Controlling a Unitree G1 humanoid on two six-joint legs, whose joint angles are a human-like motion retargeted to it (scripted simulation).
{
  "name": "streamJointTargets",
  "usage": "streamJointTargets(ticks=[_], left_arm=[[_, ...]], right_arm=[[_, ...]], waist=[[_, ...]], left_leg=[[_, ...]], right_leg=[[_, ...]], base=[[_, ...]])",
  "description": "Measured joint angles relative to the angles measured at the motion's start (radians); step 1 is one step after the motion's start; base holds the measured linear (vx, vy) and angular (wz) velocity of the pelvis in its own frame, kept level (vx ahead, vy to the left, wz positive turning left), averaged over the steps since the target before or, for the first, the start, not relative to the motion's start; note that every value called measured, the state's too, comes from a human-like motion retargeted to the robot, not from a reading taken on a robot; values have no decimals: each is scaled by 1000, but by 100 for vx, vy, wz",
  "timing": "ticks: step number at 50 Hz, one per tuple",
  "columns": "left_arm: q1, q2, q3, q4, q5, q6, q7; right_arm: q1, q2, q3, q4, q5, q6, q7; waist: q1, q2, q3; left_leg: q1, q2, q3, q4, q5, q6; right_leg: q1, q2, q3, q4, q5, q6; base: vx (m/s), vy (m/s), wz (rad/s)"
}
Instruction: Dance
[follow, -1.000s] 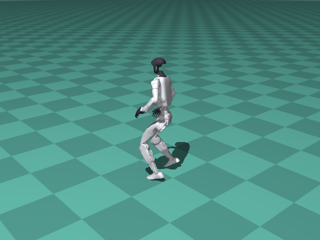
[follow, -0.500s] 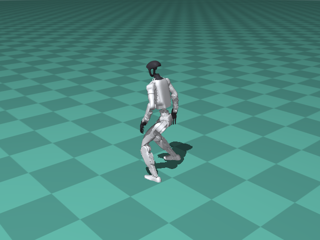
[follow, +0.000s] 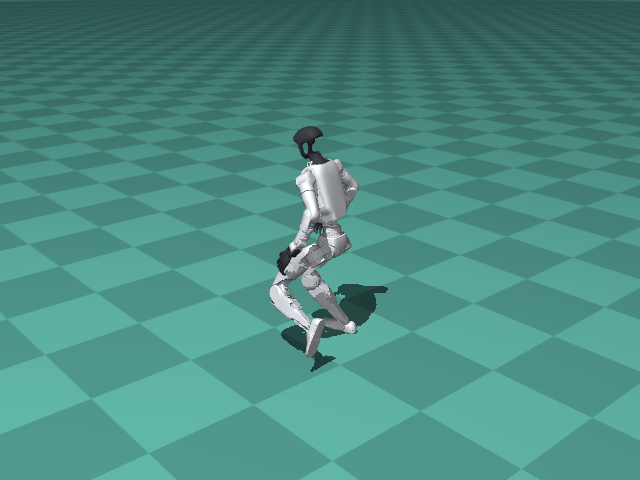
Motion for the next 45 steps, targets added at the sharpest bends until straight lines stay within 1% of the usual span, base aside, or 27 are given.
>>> streamJointTargets(ticks=[5,10,15,18,20,22,25,27,28,30,31,33,35,37,39,40,42,43,45], left_arm=[[-14,4,-58,17,78,11,-42],[-60,1,-128,57,153,12,-62],[-108,9,-181,68,200,3,-33],[-133,21,-212,55,214,-13,5],[-149,27,-234,38,209,-25,26],[-158,32,-258,-4,201,-43,41],[-159,53,-299,-94,184,-83,47],[-153,77,-322,-158,171,-121,39],[-144,88,-332,-188,163,-139,34],[-121,110,-348,-237,144,-174,23],[-108,118,-353,-254,131,-187,17],[-80,134,-361,-282,106,-204,3],[-51,146,-366,-298,83,-211,-10],[-23,151,-366,-303,68,-206,-18],[-4,145,-366,-286,63,-195,-19],[2,139,-367,-271,64,-189,-17],[3,115,-368,-221,66,-170,-6],[-2,98,-368,-190,66,-159,-1],[-17,61,-366,-125,65,-138,10]], right_arm=[[5,21,52,13,-78,11,49],[-14,61,99,90,-172,21,59],[-38,66,110,135,-237,25,9],[-50,40,100,125,-262,18,-46],[-58,13,88,104,-272,10,-87],[-62,-19,72,67,-271,4,-129],[-66,-65,46,-1,-249,-5,-184],[-68,-85,29,-40,-225,-7,-207],[-68,-90,24,-55,-214,-9,-216],[-69,-91,13,-76,-193,-11,-232],[-70,-87,8,-81,-184,-13,-239],[-71,-73,3,-85,-171,-17,-249],[-72,-54,3,-80,-165,-18,-251],[-72,-31,15,-65,-169,-16,-248],[-73,-8,38,-44,-179,-13,-244],[-73,4,52,-31,-185,-11,-241],[-71,32,82,0,-199,-10,-236],[-70,47,96,16,-205,-9,-230],[-66,74,123,42,-214,-5,-211]], waist=[[-2,19,-23],[-18,55,-42],[-43,90,-46],[-64,103,-41],[-87,103,-35],[-121,94,-27],[-193,66,11],[-218,60,52],[-214,66,72],[-199,83,108],[-192,90,120],[-184,102,135],[-185,103,129],[-192,89,108],[-196,70,90],[-196,60,84],[-197,37,75],[-199,26,72],[-203,9,63]], left_leg=[[73,43,-38,32,-58,38],[91,141,-49,25,-180,96],[63,230,-36,40,-272,133],[20,233,-16,88,-313,141],[-22,190,13,134,-336,140],[-78,102,81,180,-356,125],[-177,-108,258,187,-364,80],[-242,-241,374,96,-361,37],[-267,-293,409,28,-365,7],[-307,-382,428,-147,-361,-52],[-317,-408,412,-253,-355,-71],[-327,-442,367,-475,-323,-95],[-324,-457,319,-696,-267,-95],[-311,-460,296,-866,-201,-84],[-287,-448,296,-945,-168,-63],[-273,-437,301,-956,-168,-47],[-243,-409,322,-927,-216,-2],[-224,-396,331,-913,-255,19],[-180,-374,340,-897,-317,39]], right_leg=[[-35,50,-4,30,-12,-7],[-65,92,-44,63,-19,-15],[-93,127,-82,75,-19,-27],[-103,135,-91,65,-19,-32],[-101,121,-88,48,-19,-31],[-85,85,-79,27,-19,-25],[-13,17,-32,-3,-2,13],[57,32,47,-48,64,67],[80,41,60,-71,104,86],[118,69,78,-111,178,116],[131,80,79,-124,202,125],[151,91,70,-149,231,135],[160,83,53,-172,229,136],[169,64,41,-187,195,129],[187,54,37,-190,147,119],[198,53,36,-186,121,113],[218,55,33,-157,94,115],[225,54,29,-135,104,125],[211,32,1,-74,201,154]], base=[[1,-7,-29],[1,-8,-3],[3,-8,14],[5,-7,35],[6,-5,70],[8,-3,113],[9,1,167],[9,3,131],[11,2,59],[14,-2,17],[17,-7,10],[21,-9,20],[26,-10,37],[33,-10,40],[40,-11,15],[45,-12,-8],[48,-14,-20],[50,-15,-26],[49,-15,-29]])
